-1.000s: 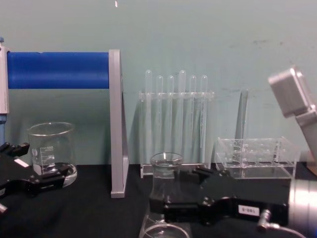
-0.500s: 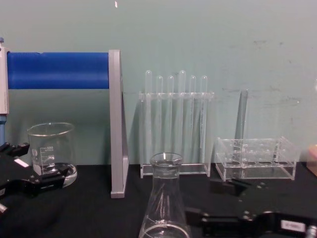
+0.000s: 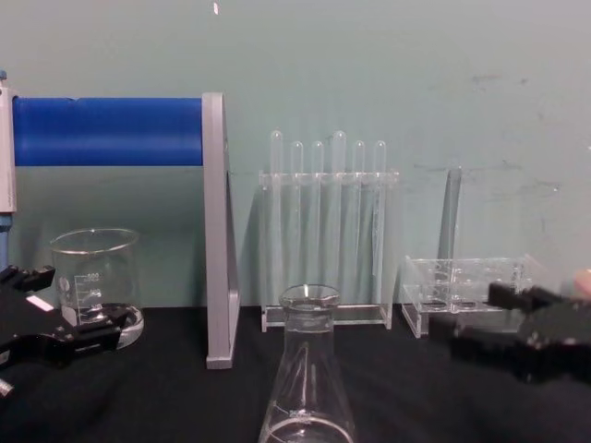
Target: Grasp the erlenmeyer flask with one hand, shake it three times, then place it back.
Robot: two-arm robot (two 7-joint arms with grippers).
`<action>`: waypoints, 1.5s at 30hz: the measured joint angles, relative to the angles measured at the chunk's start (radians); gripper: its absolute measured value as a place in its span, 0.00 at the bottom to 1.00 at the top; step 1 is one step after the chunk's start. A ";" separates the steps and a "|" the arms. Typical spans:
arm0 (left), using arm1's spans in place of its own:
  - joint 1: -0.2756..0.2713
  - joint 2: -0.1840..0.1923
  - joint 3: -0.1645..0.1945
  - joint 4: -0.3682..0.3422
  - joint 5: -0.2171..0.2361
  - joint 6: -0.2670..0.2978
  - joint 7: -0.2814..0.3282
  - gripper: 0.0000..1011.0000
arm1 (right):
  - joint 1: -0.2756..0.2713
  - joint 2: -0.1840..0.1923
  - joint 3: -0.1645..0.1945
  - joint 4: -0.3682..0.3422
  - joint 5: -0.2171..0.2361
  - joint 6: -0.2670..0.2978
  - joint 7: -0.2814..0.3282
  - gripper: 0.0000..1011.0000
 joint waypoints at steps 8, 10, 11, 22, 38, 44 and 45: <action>0.000 0.000 0.000 0.000 0.000 0.000 0.000 0.99 | 0.003 -0.085 0.039 0.021 -0.034 -0.020 -0.117 0.99; 0.000 0.000 0.000 0.000 0.000 0.000 0.000 0.99 | 0.016 -0.110 0.043 0.039 -0.052 -0.021 -0.148 0.99; 0.000 0.000 0.000 0.000 0.000 0.000 0.000 0.99 | 0.022 -0.119 0.044 0.046 -0.057 -0.022 -0.155 0.99; 0.000 0.000 0.000 0.000 0.000 0.000 0.000 0.99 | 0.120 -0.215 0.049 0.178 -0.132 0.034 -0.247 0.99; 0.000 0.000 0.000 0.000 0.000 0.000 0.000 0.99 | 0.200 -0.280 0.055 0.328 -0.186 0.109 -0.271 0.99; 0.000 0.000 0.000 0.000 0.000 0.000 0.000 0.99 | 0.204 -0.282 0.057 0.333 -0.195 0.109 -0.248 0.99; 0.000 0.000 0.000 0.000 0.000 0.000 0.000 0.99 | 0.204 -0.282 0.057 0.333 -0.195 0.109 -0.248 0.99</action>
